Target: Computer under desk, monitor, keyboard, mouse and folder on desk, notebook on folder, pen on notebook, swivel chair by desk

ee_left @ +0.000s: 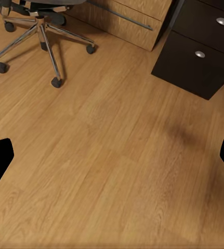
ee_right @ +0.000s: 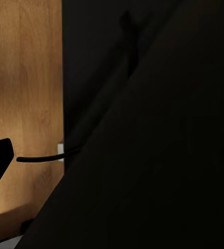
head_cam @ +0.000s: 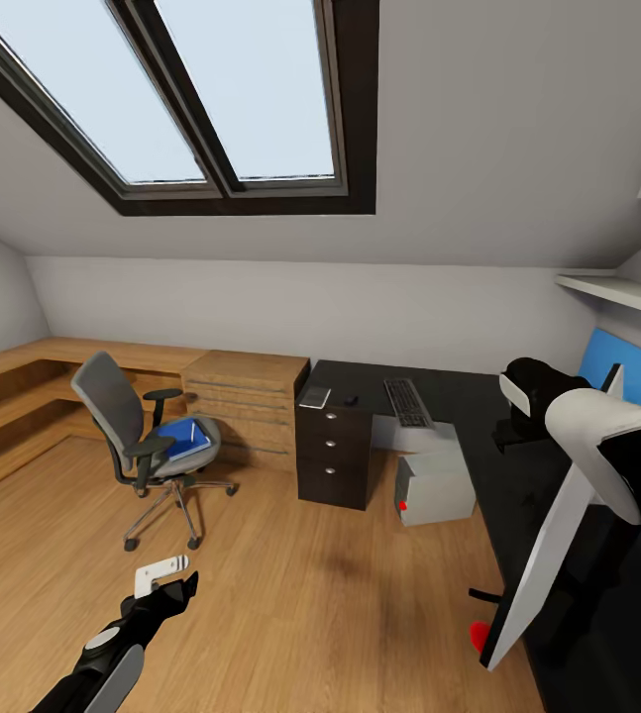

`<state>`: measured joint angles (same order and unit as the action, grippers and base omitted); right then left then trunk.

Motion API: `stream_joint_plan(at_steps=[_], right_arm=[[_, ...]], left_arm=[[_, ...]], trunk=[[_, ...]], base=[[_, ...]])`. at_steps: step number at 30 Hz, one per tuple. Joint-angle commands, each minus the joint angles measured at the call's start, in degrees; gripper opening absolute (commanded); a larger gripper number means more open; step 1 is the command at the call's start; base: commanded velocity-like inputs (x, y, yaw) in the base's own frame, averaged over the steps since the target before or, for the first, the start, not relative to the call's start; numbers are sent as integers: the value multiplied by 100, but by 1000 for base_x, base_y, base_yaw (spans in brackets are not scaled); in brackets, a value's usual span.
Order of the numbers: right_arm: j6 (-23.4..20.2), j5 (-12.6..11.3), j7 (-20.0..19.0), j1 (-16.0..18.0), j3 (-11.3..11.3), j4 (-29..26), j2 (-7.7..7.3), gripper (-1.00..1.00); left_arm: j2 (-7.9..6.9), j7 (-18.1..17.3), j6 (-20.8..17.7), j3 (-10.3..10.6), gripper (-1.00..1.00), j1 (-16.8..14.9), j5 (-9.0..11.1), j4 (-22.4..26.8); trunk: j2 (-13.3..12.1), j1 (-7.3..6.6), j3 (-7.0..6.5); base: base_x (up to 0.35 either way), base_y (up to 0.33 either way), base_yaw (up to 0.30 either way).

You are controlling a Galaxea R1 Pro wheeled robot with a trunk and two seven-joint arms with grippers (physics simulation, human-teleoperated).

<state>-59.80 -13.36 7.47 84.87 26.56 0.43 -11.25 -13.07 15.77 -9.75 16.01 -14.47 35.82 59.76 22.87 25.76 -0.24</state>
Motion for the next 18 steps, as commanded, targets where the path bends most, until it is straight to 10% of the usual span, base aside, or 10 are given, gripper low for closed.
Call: stream_joint_plan(at_steps=[1,18], right_arm=[[-6,-62,53,3,7,3,1,100],[16,-62,71,3,3,-92,7,100]], left_arm=[[-5,49,-10,25,100,-3,47,9],[-3,49,-10,28,100,-3,38,9]], trunk=[[5,3,3],[5,3,3]], base=[[0,0,0],[-48,0,0]])
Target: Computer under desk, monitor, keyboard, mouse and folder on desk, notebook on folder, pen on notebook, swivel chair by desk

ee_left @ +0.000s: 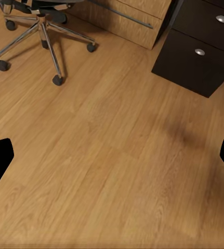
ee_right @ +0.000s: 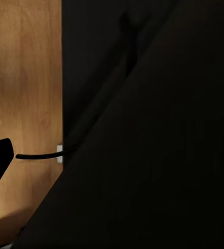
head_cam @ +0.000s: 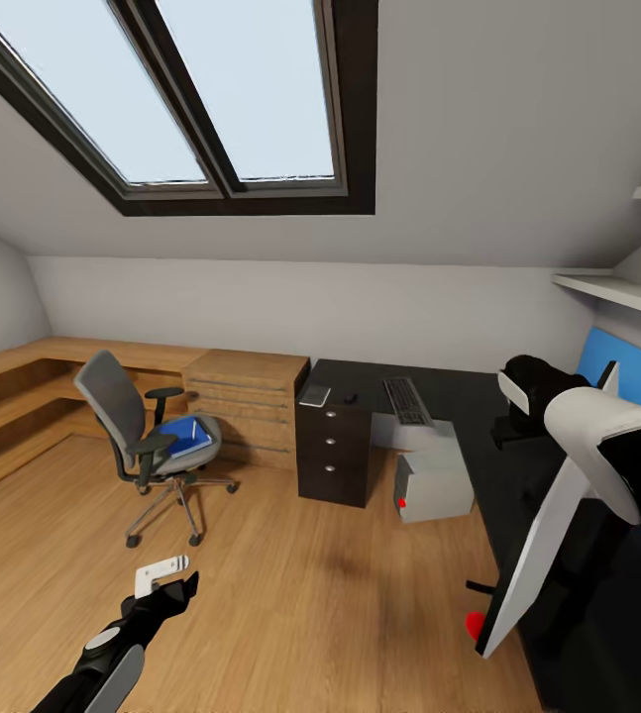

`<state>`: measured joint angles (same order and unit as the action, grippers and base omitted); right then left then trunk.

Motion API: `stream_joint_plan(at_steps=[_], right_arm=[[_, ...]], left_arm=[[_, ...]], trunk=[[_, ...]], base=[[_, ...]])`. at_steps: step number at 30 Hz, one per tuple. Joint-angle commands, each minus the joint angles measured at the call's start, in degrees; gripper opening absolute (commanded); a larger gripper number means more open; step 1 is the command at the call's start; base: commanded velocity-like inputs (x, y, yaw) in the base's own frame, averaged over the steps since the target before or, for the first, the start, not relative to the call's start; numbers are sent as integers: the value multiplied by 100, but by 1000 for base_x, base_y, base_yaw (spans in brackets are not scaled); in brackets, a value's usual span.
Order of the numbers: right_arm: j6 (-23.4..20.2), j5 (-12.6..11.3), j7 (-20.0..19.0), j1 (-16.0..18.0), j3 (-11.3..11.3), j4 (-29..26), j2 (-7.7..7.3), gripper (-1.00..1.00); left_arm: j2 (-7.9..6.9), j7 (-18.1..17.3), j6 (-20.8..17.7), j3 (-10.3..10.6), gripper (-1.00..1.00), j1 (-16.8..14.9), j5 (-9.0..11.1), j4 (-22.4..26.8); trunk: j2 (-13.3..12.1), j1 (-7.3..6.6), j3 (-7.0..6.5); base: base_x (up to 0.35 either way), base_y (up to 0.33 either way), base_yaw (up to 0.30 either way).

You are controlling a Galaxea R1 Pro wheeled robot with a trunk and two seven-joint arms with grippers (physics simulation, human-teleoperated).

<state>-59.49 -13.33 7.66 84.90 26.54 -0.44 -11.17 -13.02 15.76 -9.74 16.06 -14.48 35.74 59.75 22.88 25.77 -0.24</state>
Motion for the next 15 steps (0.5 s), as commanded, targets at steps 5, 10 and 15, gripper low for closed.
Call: stream_joint_plan(at_steps=[5,10,15], right_arm=[[3,-65,112,0,-17,-233,-15,100],[42,-65,134,0,-29,-651,-35,100],[44,-72,138,0,-27,-1307,-31,100]], left_arm=[[1,50,-10,42,100,-2,40,5],[6,50,-10,46,100,-2,45,-6],[21,61,-1,58,100,-2,41,-89]], trunk=[[4,1,3],[4,1,3],[4,1,3]], base=[[-28,0,0],[-1,0,0],[0,0,0]])
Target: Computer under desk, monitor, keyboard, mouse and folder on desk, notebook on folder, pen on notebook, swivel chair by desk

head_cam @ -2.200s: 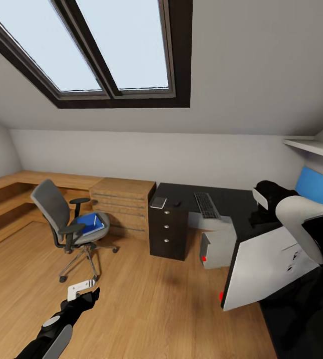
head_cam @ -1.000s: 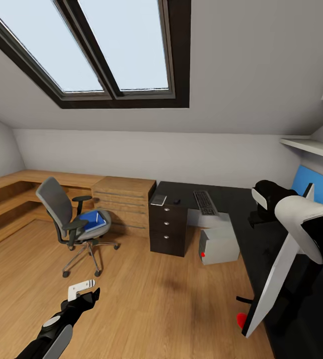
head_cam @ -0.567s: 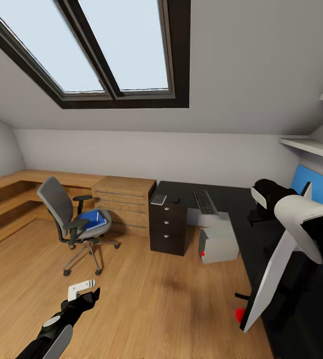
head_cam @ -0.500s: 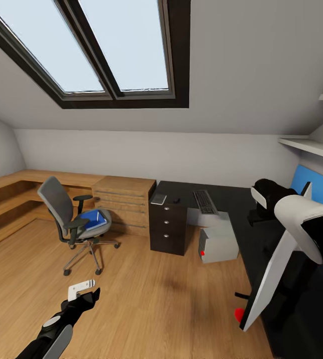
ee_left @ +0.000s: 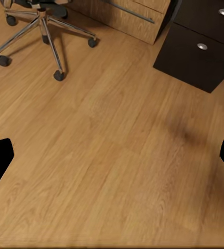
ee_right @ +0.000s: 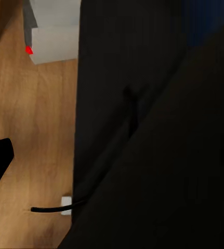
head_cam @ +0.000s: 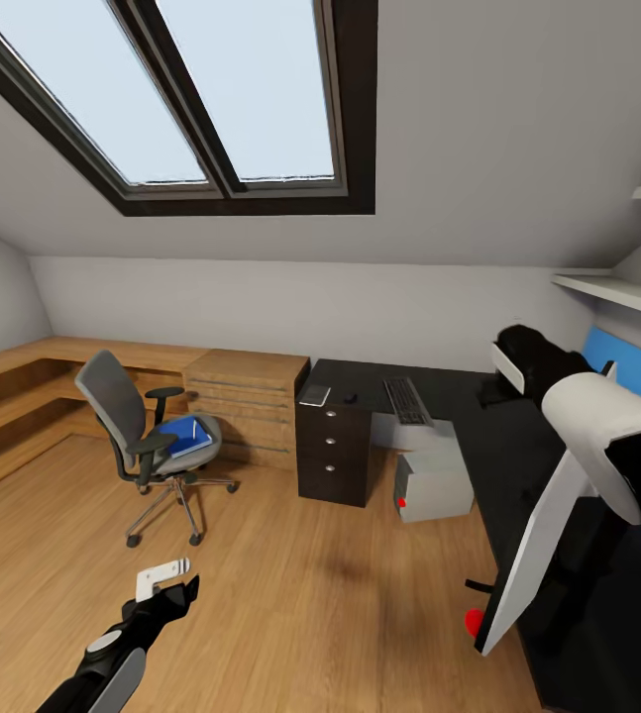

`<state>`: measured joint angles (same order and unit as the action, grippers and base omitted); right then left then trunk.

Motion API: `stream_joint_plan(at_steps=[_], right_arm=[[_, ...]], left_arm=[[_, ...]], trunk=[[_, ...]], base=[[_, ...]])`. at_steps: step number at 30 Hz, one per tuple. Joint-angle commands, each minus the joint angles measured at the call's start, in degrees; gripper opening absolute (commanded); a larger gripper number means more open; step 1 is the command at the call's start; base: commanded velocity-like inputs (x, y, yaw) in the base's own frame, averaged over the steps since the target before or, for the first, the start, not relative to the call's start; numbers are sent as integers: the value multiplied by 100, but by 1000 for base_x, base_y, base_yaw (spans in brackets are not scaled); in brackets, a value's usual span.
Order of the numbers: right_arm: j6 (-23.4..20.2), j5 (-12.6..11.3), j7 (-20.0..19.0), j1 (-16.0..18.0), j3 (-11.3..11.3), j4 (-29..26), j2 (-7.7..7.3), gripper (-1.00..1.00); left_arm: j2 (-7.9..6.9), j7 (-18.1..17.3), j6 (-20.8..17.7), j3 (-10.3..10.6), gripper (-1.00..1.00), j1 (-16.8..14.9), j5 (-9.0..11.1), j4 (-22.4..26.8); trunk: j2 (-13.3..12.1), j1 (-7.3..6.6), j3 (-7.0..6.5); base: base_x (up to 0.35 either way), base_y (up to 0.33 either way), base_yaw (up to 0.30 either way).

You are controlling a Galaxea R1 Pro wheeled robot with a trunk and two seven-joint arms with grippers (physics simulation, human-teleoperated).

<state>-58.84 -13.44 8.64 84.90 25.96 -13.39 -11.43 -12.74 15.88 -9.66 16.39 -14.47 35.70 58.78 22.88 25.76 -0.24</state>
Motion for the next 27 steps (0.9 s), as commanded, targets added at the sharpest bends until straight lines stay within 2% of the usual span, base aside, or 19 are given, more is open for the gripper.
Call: stream_joint_plan(at_steps=[1,5,6,7,9,15,17,18,22,27], right_arm=[[-21,-62,40,0,30,-95,0,100],[-40,-64,41,0,29,-693,12,100],[-62,-74,38,0,22,-1164,12,100],[-83,-90,42,0,-8,-1932,-10,100],[-74,-85,45,0,-16,-2083,-27,100],[-46,-74,54,0,-24,-2603,-345,100],[-77,-72,71,-5,-28,-3139,-522,100],[-116,-72,227,-8,-33,-3655,-647,100],[-116,-78,639,-18,-36,-3984,-724,100],[-116,-87,1161,-306,-49,-4301,-751,100]], left_arm=[[-8,52,-6,31,100,-3,43,-14],[-8,64,8,47,100,-3,31,-80],[-10,64,15,48,100,-3,24,-96],[-16,70,24,48,100,-3,18,-108],[-13,73,28,50,100,-3,16,-109],[-14,81,28,40,100,-3,16,-112],[-11,82,23,52,100,-3,22,-112],[-10,82,16,65,100,-3,24,-112],[-7,80,10,73,100,-3,18,-112],[-3,82,10,155,100,-3,-79,-118]], trunk=[[4,2,3],[4,2,3],[4,2,3],[4,2,3],[4,2,3],[4,2,3],[4,2,3],[4,2,3],[4,2,3],[4,2,3]], base=[[0,0,0],[0,0,0],[0,0,0],[0,0,0],[0,0,0],[-127,-73,0],[-235,-174,0],[-241,-228,0],[-192,-264,0],[-71,-316,0]])
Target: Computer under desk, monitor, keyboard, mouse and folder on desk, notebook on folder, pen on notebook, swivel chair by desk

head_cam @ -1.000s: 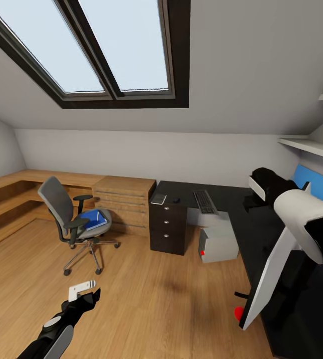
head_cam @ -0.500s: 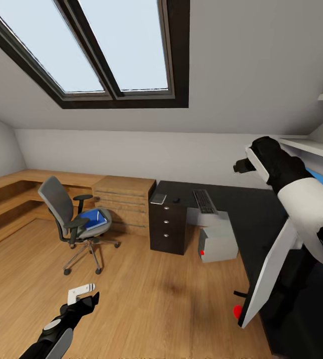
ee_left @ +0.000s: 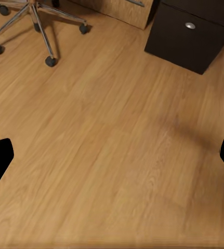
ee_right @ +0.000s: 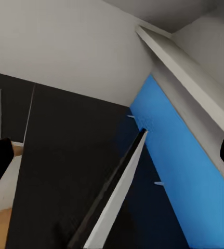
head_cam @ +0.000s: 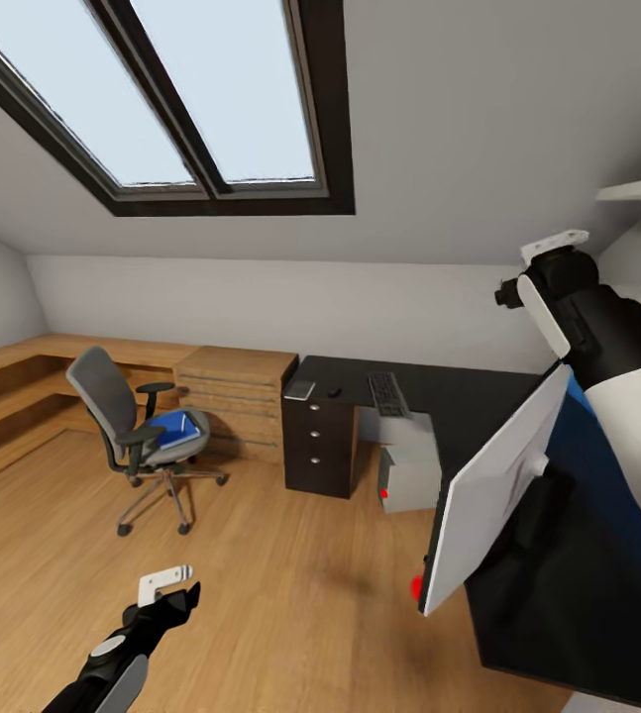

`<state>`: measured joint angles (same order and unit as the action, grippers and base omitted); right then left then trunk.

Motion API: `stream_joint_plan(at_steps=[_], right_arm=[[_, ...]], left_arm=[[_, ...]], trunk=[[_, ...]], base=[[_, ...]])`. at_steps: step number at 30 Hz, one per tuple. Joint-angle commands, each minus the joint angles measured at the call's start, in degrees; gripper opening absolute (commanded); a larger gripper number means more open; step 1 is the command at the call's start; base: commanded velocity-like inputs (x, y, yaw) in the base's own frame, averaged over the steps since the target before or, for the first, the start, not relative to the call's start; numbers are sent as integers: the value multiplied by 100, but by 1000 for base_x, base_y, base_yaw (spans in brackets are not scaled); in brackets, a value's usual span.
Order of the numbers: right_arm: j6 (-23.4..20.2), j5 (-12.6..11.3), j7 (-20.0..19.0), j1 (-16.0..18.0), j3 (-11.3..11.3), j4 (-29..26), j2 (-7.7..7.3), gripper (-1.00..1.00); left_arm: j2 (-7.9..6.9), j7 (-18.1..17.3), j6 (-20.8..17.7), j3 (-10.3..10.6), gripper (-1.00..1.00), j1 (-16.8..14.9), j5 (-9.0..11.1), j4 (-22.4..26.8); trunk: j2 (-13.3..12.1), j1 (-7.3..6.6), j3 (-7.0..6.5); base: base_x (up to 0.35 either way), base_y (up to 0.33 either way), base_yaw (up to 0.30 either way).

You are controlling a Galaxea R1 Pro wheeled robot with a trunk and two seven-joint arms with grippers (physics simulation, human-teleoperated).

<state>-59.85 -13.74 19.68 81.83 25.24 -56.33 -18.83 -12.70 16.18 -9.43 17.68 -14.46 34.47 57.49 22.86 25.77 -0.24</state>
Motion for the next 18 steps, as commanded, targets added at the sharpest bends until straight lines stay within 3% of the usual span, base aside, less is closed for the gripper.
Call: stream_joint_plan(at_steps=[1,8,11,17,18], right_arm=[[-15,-57,157,-94,7,-76,-10,100],[-15,-59,379,-752,-206,-611,0,100],[-15,-59,536,-1256,-376,-1048,7,100],[24,-56,710,-2346,-1488,-2210,-14,100],[112,-52,720,-2726,-1888,-2529,-13,100]], left_arm=[[-6,55,-11,44,100,-4,10,9],[-5,59,-16,87,100,-4,-52,-164],[-5,54,-15,91,100,-4,-57,-291],[-4,44,-29,91,100,-4,-55,-373],[-4,38,-27,88,100,-4,-54,-405]], trunk=[[6,1,3],[6,1,3],[6,1,3],[6,1,3],[6,1,3]], base=[[-126,-295,0],[-277,-156,0],[-299,-119,0],[-330,44,0],[-334,79,0]])
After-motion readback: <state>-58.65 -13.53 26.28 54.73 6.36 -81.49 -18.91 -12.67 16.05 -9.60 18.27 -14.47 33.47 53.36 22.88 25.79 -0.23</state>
